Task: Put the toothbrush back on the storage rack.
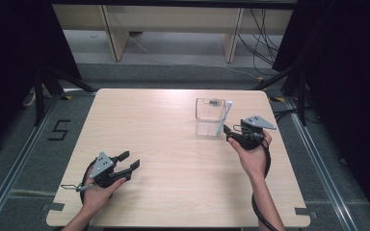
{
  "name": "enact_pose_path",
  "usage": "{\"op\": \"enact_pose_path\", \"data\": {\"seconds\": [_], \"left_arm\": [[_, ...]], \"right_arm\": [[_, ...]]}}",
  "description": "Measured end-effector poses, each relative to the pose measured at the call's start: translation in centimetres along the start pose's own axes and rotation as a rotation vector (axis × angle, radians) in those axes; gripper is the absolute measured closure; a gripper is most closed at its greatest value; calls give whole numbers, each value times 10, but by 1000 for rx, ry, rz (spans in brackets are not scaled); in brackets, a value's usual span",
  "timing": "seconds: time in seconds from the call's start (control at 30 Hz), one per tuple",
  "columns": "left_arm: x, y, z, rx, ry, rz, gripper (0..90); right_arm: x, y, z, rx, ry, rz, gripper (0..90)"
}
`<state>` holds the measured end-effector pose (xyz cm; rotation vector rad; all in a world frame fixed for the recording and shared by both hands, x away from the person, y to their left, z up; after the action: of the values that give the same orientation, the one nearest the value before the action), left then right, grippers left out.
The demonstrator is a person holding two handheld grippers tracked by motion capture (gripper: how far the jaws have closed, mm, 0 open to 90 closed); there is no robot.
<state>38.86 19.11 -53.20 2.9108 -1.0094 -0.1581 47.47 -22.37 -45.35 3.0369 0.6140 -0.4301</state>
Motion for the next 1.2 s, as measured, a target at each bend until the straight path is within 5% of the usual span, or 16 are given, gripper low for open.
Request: {"op": "enact_pose_path", "data": {"seconds": [0.3, 0.33, 0.43, 0.47, 0.53, 0.63, 0.83, 0.87, 0.9, 1.0, 1.13, 1.2], "left_arm": [[0, 0, 0, 1, -1, -3, 411], [0, 0, 0, 1, -1, -2, 411], [0, 0, 0, 0, 0, -3, 411], [1, 0, 0, -4, 15, 5, 411], [1, 1, 0, -5, 16, 5, 411], [1, 1, 0, -6, 17, 5, 411], [1, 1, 0, -3, 8, 0, 412], [1, 1, 0, -4, 15, 3, 412], [1, 1, 0, -4, 15, 3, 412], [0, 1, 0, 0, 1, -4, 413], [0, 1, 0, 1, 1, -3, 413], [0, 2, 0, 0, 1, -2, 413]], "right_arm": [[-22, -3, 15, -13, -6, -10, 265], [-25, -6, 17, 29, -14, -3, 265], [-31, -3, 22, -21, -8, -5, 264], [-34, -6, 25, 19, -19, -9, 263], [-38, -2, 28, -23, -17, -7, 262], [-44, -3, 34, 10, -13, -11, 259], [-56, -2, 50, 3, -33, -20, 259], [-56, 1, 52, -31, -17, -15, 259], [-58, -3, 56, 19, -33, -20, 259], [-62, 0, 62, -6, -26, -22, 259], [-63, -3, 69, 49, -20, -20, 260], [-62, 1, 70, 20, -7, -24, 262]]}}
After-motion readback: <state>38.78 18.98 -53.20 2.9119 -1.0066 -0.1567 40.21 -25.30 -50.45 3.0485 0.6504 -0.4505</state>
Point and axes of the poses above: each handheld gripper's, and its own axes: x roughly forward along the jaws, z roughly out of its underside, y roughly to its right, the point moved 4 cm from there along x, roughly forward along the jaws, and after that the axes turned 9 degrees about y, right-handed, at the moved point
